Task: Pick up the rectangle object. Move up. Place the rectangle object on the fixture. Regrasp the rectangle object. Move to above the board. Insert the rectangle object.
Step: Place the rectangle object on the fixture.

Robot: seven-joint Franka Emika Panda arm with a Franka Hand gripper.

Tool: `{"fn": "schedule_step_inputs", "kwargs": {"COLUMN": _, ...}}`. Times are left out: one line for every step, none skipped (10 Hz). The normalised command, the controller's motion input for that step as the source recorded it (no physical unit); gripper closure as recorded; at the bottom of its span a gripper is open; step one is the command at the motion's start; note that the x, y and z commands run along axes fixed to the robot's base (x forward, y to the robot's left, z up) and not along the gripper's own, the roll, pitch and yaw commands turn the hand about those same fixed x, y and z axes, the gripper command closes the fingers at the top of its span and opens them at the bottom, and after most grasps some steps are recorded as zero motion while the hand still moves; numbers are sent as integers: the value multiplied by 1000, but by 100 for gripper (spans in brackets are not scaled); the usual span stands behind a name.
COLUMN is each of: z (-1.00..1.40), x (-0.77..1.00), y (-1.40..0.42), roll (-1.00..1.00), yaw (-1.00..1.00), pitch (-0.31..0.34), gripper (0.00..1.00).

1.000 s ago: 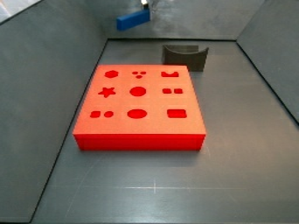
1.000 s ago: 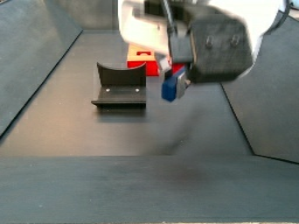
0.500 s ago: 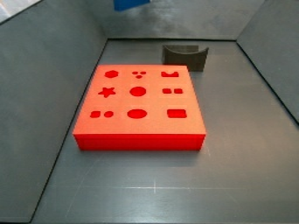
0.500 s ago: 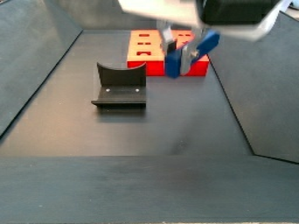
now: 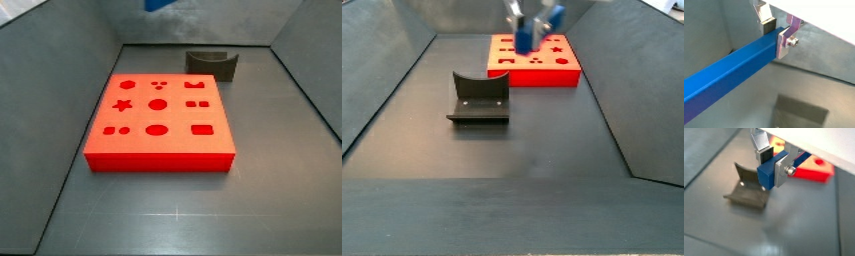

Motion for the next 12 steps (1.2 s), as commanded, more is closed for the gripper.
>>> {"fn": "schedule_step_inputs", "kwargs": {"z": 43, "x": 1000, "y": -911, "roll": -193, "yaw": 1000, "pitch": 48, "gripper": 100}}
{"fn": "schedule_step_inputs", "kwargs": {"z": 40, "x": 1000, "y": -842, "roll": -206, "yaw": 1000, "pitch": 62, "gripper": 100}}
{"fn": "schedule_step_inputs", "kwargs": {"z": 30, "x": 1000, "y": -650, "roll": -242, "yaw": 1000, "pitch": 116, "gripper": 100}}
{"fn": "schedule_step_inputs", "kwargs": {"z": 27, "x": 1000, "y": -566, "roll": -253, "yaw": 948, "pitch": 142, "gripper": 100}}
{"fn": "schedule_step_inputs", "kwargs": {"z": 24, "x": 1000, "y": -437, "roll": -229, "yaw": 600, "pitch": 161, "gripper": 100}}
{"fn": "schedule_step_inputs", "kwargs": {"z": 17, "x": 1000, "y": -349, "roll": -172, "yaw": 337, "pitch": 170, "gripper": 100}}
{"fn": "schedule_step_inputs", "kwargs": {"z": 15, "x": 1000, "y": -284, "roll": -125, "yaw": 216, "pitch": 166, "gripper": 100}}
{"fn": "schedule_step_inputs", "kwargs": {"z": 14, "x": 1000, "y": -246, "roll": -110, "yaw": 162, "pitch": 163, "gripper": 100}}
{"fn": "schedule_step_inputs", "kwargs": {"z": 11, "x": 1000, "y": -173, "roll": -99, "yaw": 89, "pitch": 166, "gripper": 100}}
{"fn": "schedule_step_inputs", "kwargs": {"z": 13, "x": 1000, "y": -128, "roll": -92, "yaw": 54, "pitch": 160, "gripper": 100}}
{"fn": "schedule_step_inputs", "kwargs": {"z": 3, "x": 1000, "y": -96, "roll": -80, "yaw": 42, "pitch": 155, "gripper": 100}}
{"fn": "schedule_step_inputs", "kwargs": {"z": -119, "x": 319, "y": 1000, "roll": -1000, "yaw": 155, "pitch": 181, "gripper": 100}}
